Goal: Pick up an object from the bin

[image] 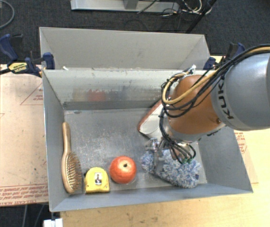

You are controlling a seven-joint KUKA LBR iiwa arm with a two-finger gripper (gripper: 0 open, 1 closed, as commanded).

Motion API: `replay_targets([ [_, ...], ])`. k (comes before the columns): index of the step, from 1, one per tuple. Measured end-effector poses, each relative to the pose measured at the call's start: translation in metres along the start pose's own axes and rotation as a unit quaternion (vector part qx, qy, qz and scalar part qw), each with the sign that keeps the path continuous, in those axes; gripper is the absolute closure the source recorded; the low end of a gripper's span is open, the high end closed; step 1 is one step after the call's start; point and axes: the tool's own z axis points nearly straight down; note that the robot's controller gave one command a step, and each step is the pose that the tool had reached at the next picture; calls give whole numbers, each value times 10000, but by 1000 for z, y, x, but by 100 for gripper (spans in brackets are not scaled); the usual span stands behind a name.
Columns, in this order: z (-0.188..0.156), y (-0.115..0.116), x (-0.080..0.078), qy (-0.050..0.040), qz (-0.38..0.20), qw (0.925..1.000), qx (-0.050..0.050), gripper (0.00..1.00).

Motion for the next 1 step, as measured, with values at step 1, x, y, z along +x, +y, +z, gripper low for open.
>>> replay_targets([
  [1, -136, -5, 9, -65, 166, 9998, -1, 100],
])
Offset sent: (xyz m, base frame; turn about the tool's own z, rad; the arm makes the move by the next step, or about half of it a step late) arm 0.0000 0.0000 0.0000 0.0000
